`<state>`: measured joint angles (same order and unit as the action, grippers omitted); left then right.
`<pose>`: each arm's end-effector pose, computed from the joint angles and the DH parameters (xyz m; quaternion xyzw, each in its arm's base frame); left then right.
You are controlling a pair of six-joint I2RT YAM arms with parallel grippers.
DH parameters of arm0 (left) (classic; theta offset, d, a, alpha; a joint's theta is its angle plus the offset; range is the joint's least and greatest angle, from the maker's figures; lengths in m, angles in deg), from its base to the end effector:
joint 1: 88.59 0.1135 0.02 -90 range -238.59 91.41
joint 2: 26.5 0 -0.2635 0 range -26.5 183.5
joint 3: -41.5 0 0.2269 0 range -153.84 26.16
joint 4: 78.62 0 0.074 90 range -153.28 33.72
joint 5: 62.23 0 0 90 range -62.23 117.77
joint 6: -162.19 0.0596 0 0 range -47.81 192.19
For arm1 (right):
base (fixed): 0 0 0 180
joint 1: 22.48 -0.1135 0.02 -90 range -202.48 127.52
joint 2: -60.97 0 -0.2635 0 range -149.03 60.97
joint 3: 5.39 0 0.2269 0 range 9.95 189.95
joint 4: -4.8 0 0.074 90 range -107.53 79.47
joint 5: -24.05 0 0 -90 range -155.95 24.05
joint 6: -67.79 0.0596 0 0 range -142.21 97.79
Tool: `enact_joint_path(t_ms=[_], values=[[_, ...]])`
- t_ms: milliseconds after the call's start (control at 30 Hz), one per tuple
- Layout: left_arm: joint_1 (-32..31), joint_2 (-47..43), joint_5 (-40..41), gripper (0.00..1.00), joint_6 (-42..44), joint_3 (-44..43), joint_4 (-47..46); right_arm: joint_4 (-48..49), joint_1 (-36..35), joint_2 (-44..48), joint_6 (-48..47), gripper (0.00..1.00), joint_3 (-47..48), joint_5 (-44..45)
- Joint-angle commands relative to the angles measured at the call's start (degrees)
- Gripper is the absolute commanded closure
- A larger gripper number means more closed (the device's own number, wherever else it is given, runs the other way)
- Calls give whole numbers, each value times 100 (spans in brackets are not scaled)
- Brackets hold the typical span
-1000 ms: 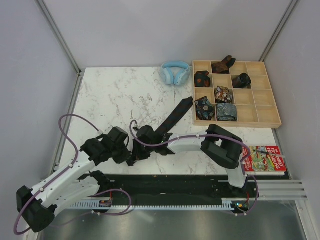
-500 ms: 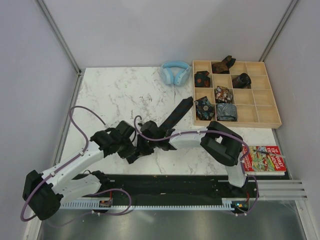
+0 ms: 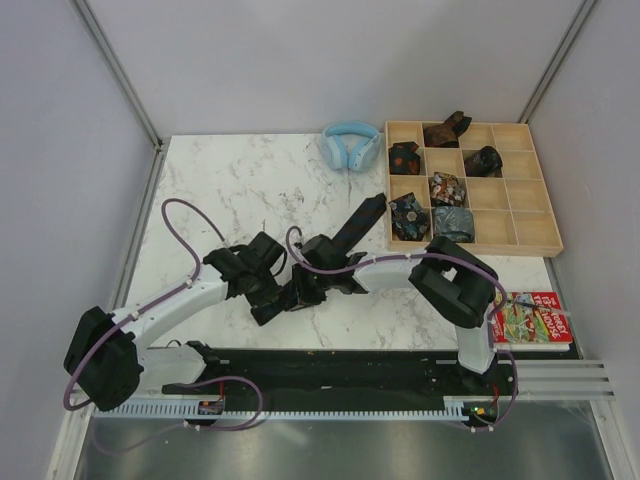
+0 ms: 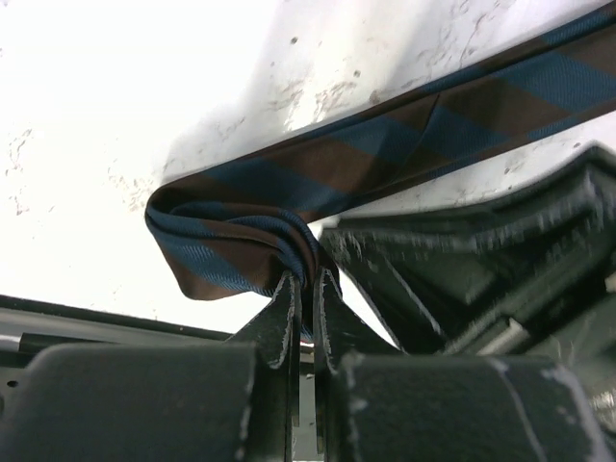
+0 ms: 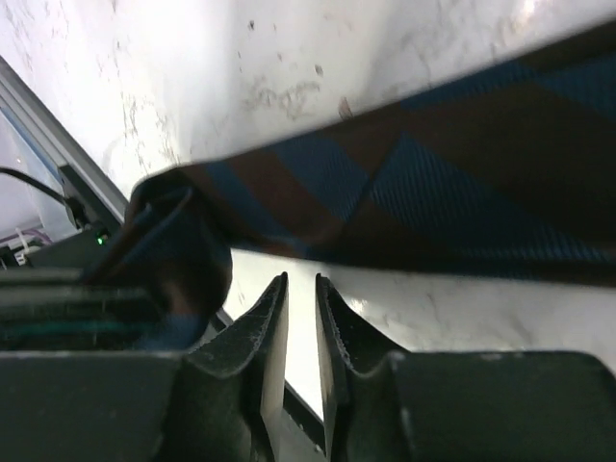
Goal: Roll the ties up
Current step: Roll the tie at the center of the board.
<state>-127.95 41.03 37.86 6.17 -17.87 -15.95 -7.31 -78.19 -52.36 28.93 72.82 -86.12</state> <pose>0.1516 -0.1108 0.1995 -0.2407 0.9524 -0.0794 0.1695 0.2074 0.3406 0.1295 -0.1004 0.9135 0.3855 0.0830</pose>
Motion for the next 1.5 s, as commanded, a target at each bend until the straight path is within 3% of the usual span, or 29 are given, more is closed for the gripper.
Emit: enact_joint_path(t_ms=[0, 233, 333, 433, 467, 533, 567, 667, 767, 900, 1233, 1467], values=[[59, 295, 240, 98, 326, -325, -312, 29, 138, 698, -331, 70, -353, -137], [296, 779, 64, 96, 529, -475, -655, -305, 244, 1244, -587, 64, -767, 56], [323, 990, 2, 89, 590, -536, -786, -305, 262, 1402, -596, 64, -943, 100], [358, 1113, -15, 75, 669, -615, -901, -305, 270, 1516, -587, 63, -1075, 118], [358, 1122, -59, 63, 695, -685, -910, -305, 270, 1543, -552, 63, -1101, 127], [358, 1087, -94, 52, 757, -721, -901, -305, 270, 1665, -552, 62, -1145, 144], [367, 974, -121, 38, 775, -730, -901, -305, 279, 1701, -543, 62, -1146, 144], [367, 501, -121, 17, 915, -668, -884, -533, 270, 1850, -543, 62, -1049, 188], [411, 43, -69, 11, 907, -598, -630, -708, 279, 1903, -552, 62, -857, 214], [516, -940, -16, 11, 828, -414, -103, -937, 271, 1886, -605, 62, -523, 179], [578, -3112, -261, 25, -7, 1246, 303, -1026, 262, 1219, -517, 74, 515, 74], [560, -3211, -200, 30, -60, 1336, 356, -1034, 262, 472, -578, 80, 1121, -5]])
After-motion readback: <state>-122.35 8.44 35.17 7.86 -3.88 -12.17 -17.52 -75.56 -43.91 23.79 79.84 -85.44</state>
